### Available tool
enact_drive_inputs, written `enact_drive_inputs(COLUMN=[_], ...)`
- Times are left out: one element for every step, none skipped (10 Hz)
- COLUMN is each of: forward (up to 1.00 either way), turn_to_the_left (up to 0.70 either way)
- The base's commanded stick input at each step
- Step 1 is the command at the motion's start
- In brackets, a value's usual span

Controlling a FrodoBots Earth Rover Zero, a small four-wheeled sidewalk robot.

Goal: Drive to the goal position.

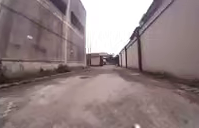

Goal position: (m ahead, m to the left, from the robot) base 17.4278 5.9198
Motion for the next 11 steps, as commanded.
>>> enact_drive_inputs(forward=[1.00,1.00,1.00,1.00,1.00,1.00,1.00,1.00,1.00,1.00,1.00], turn_to_the_left=[0.00,0.00,0.00,0.00,0.00,0.00,0.00,0.00,0.00,0.00,0.00])
